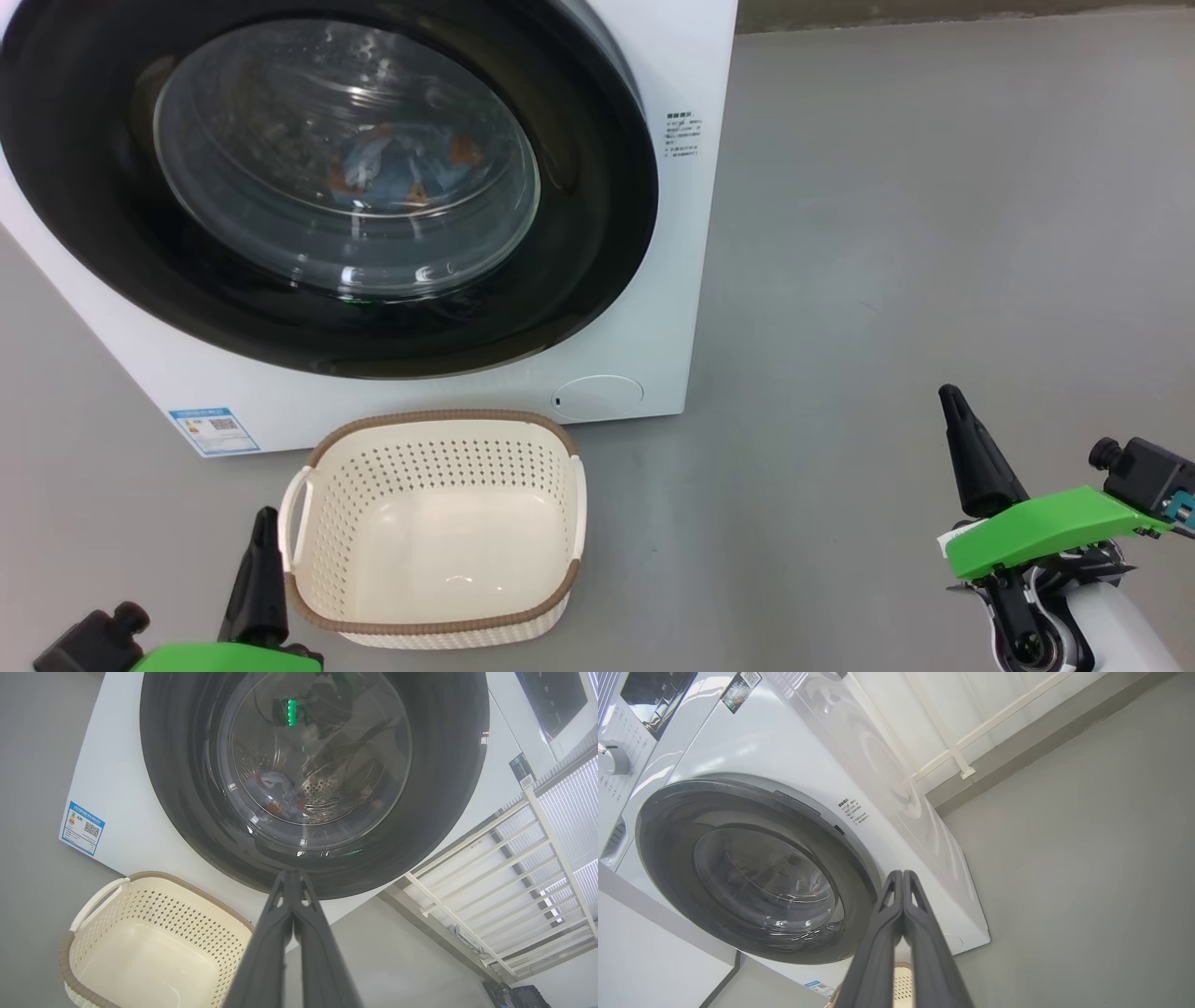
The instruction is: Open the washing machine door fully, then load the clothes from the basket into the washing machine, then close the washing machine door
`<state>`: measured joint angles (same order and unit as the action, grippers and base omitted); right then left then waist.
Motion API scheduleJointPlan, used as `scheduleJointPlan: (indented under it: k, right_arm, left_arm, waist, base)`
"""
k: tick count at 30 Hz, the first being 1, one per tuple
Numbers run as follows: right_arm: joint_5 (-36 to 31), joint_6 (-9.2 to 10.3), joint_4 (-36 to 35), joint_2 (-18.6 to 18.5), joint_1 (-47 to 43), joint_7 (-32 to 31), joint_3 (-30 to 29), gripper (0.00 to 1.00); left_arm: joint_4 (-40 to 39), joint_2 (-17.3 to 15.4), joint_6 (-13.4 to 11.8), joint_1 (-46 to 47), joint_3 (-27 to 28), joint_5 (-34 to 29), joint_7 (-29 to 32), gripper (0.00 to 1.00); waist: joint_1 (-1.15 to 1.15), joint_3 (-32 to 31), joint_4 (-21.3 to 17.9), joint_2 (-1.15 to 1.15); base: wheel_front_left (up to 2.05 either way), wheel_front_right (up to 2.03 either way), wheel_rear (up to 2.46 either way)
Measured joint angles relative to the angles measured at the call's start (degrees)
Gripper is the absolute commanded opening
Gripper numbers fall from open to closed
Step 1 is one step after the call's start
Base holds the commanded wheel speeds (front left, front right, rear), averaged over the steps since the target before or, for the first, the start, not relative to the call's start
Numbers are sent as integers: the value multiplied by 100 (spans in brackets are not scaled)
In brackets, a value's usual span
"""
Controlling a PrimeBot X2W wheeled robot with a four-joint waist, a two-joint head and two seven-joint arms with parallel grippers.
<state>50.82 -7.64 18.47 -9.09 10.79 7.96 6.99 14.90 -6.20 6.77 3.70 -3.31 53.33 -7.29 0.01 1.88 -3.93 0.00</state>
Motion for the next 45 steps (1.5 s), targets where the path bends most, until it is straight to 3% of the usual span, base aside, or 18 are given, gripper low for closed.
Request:
scheduleJointPlan:
  k: [45]
  right_arm:
    - [2208,16,-125,292,-238,-698,-709,0]
  left_arm:
    - [33,192,19,4,428,2050,737,0]
  waist:
    - [0,-100,213,0]
  base:
    - [0,0,0]
